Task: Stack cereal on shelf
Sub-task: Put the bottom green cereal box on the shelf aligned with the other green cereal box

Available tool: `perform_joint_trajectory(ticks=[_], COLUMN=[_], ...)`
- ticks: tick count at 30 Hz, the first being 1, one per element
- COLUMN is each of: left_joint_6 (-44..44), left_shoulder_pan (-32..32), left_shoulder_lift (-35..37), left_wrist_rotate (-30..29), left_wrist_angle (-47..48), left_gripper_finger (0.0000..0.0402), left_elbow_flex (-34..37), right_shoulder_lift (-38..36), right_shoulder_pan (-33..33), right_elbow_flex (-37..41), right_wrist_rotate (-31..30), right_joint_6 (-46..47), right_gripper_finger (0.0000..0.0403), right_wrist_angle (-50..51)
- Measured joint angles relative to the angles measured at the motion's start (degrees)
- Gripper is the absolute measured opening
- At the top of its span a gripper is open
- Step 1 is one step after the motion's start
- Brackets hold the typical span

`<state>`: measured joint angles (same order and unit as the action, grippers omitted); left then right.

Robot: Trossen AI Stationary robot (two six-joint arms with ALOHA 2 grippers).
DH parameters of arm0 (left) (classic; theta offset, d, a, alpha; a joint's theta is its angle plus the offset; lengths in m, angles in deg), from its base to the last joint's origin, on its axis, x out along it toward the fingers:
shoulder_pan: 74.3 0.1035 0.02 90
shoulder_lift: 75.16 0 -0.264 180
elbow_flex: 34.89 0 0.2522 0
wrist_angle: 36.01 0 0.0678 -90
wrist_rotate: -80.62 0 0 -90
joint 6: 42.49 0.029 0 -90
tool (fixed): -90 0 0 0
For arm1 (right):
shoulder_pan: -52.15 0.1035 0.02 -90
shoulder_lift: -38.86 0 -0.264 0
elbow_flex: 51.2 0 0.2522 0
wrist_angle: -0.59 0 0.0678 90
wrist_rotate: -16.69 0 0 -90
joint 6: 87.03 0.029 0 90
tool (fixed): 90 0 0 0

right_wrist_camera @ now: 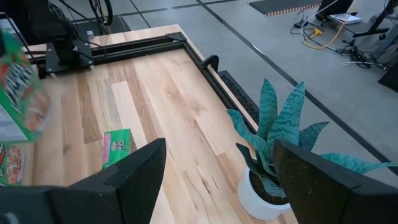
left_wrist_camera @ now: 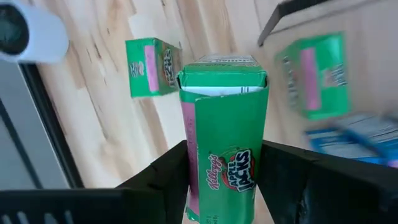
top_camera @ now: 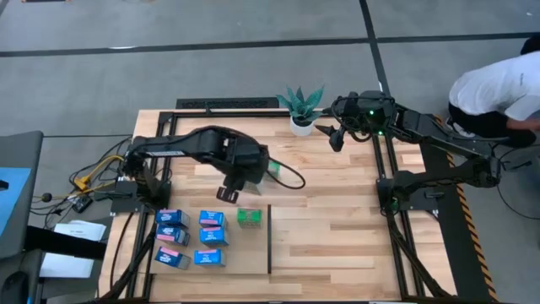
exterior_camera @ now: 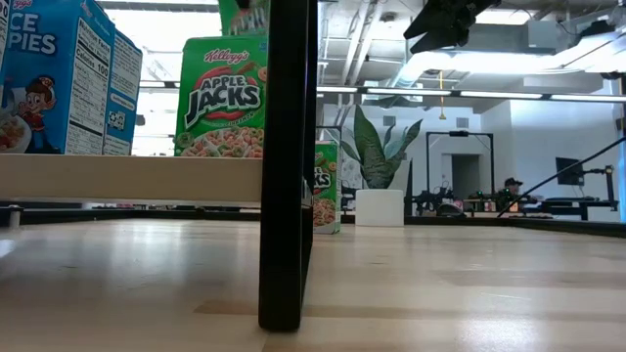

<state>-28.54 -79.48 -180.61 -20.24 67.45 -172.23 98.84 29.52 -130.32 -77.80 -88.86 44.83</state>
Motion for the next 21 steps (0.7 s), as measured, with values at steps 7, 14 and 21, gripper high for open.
perform_joint_trajectory(ticks=[7,14,21], left_joint_6=[-8.78,-20.11,-34.68], left_shoulder_pan=[-5.43,-11.06,-17.68], left_shoulder_lift=[0.31,0.42,-0.46], left_wrist_rotate=[1.2,4.01,6.61], left_wrist_angle=[0.25,0.23,0.26], left_gripper_finger=[0.0151,0.0151,0.0151], left_elbow_flex=[-7.94,-11.42,-11.25], right_shoulder_lift=[0.0,0.0,0.01], right_shoulder_pan=[0.0,0.0,0.0], right_elbow_flex=[0.0,0.0,0.0], right_wrist_rotate=[0.0,0.0,0.01], right_joint_6=[-0.11,0.21,0.98], right_gripper_finger=[0.0317,0.0317,0.0317], right_wrist_angle=[0.02,0.0,0.02])
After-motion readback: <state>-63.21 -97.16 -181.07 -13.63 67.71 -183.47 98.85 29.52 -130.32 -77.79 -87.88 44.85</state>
